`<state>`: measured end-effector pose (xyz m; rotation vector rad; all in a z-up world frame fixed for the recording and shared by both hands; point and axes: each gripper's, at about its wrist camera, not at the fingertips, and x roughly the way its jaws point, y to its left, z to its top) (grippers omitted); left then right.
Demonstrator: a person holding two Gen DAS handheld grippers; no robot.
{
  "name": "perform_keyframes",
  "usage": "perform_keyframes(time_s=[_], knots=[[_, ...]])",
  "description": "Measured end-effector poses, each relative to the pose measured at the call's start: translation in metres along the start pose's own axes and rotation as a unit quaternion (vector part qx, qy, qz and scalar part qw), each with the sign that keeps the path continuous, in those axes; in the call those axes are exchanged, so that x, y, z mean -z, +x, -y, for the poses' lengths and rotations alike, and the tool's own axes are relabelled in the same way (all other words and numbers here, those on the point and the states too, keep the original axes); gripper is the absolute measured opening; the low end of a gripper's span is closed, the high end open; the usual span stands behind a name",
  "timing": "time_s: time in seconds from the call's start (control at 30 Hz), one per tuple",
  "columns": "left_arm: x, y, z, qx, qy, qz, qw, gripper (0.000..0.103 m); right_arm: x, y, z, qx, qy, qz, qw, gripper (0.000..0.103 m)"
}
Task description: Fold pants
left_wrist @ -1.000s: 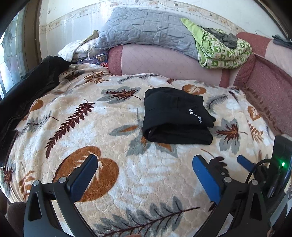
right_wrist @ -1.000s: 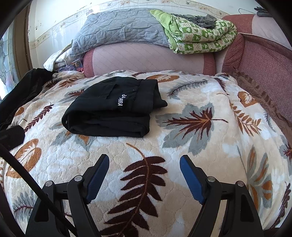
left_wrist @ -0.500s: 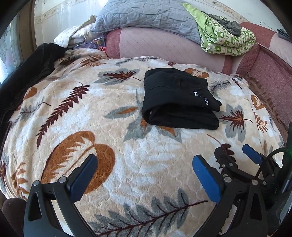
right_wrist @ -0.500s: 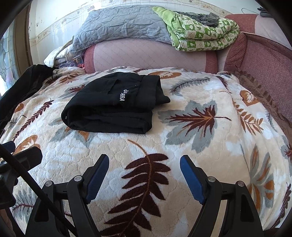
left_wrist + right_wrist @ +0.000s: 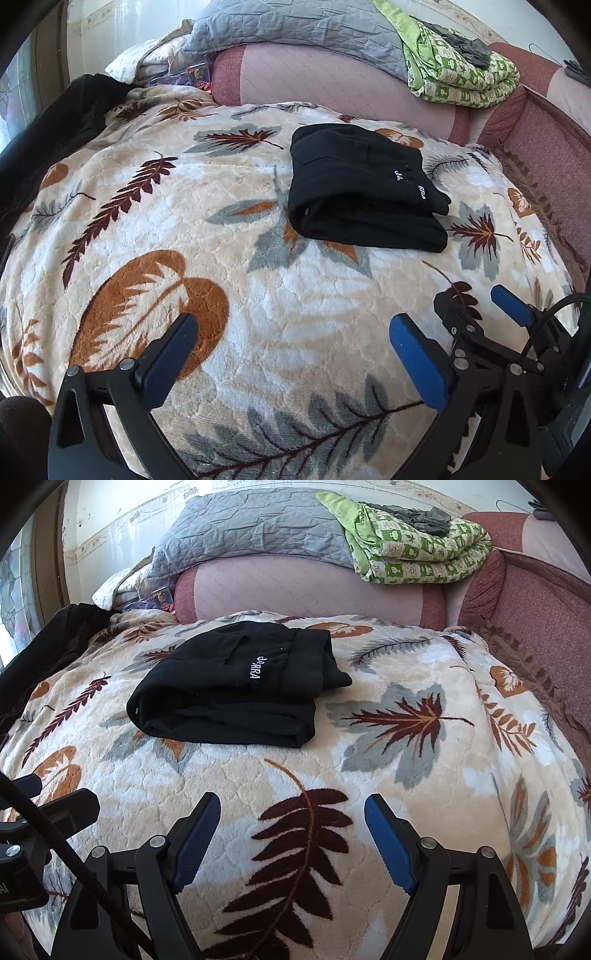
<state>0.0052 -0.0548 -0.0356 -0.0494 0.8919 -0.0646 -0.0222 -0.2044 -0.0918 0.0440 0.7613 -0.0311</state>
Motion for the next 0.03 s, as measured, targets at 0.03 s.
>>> perform_keyframes(time_s=[0.03], knots=[[0.0002,-0.0001,0.0002,-0.001,0.001,0.0,1.0,0.103,0.0,0.0002,-0.0003,0.0,-0.001,0.0,1.0,0.085]])
